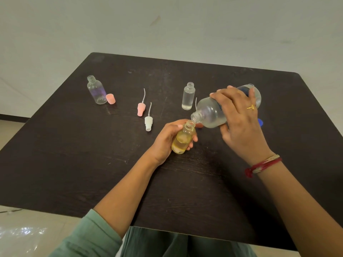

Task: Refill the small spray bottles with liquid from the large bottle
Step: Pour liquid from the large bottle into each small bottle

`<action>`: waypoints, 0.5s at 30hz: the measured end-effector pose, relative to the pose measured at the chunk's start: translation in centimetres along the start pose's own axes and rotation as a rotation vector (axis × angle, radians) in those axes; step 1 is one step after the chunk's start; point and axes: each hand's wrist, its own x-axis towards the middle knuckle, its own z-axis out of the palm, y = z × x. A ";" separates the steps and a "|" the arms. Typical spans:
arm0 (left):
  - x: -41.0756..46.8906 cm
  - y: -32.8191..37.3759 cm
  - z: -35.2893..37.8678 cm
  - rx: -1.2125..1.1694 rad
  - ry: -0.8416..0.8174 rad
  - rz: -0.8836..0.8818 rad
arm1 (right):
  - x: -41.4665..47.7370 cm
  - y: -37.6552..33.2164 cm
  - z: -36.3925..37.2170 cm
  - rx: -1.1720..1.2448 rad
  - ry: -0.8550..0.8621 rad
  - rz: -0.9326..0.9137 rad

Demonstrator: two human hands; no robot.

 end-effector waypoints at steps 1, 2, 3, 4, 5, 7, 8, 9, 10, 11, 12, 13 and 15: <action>0.0 0.0 0.0 0.002 -0.002 0.000 | 0.0 0.0 0.0 -0.004 0.001 -0.003; 0.0 0.0 0.0 0.007 -0.004 0.000 | 0.0 0.1 0.0 -0.006 0.001 -0.005; 0.0 0.0 0.0 0.013 -0.005 -0.001 | 0.0 0.1 -0.1 -0.006 0.000 -0.006; 0.0 0.0 -0.1 0.014 -0.004 -0.002 | 0.0 0.1 -0.1 -0.009 -0.002 -0.007; 0.0 0.0 -0.1 0.010 -0.002 -0.004 | 0.0 0.1 -0.1 -0.015 -0.002 -0.009; 0.0 -0.1 -0.1 0.000 0.001 -0.008 | 0.0 0.1 -0.2 -0.031 -0.005 -0.014; 0.0 -0.1 0.0 -0.002 0.001 -0.006 | 0.0 0.1 -0.2 -0.035 -0.008 -0.016; 0.0 -0.1 -0.1 -0.005 0.002 -0.005 | 0.0 0.1 -0.2 -0.038 -0.011 -0.017; 0.1 -0.1 -0.1 -0.006 0.001 -0.003 | 0.1 0.1 -0.2 -0.040 -0.012 -0.019; 0.1 -0.1 -0.1 -0.001 0.000 -0.002 | 0.1 0.1 -0.2 -0.042 -0.012 -0.022; 0.1 -0.1 -0.1 0.005 -0.002 -0.002 | 0.1 0.1 -0.2 -0.045 -0.011 -0.025; 0.1 -0.1 -0.1 0.010 -0.002 -0.005 | 0.1 0.1 -0.2 -0.049 -0.008 -0.027; 0.0 -0.1 -0.1 0.013 0.009 -0.017 | 0.2 0.1 -0.3 -0.052 -0.007 -0.031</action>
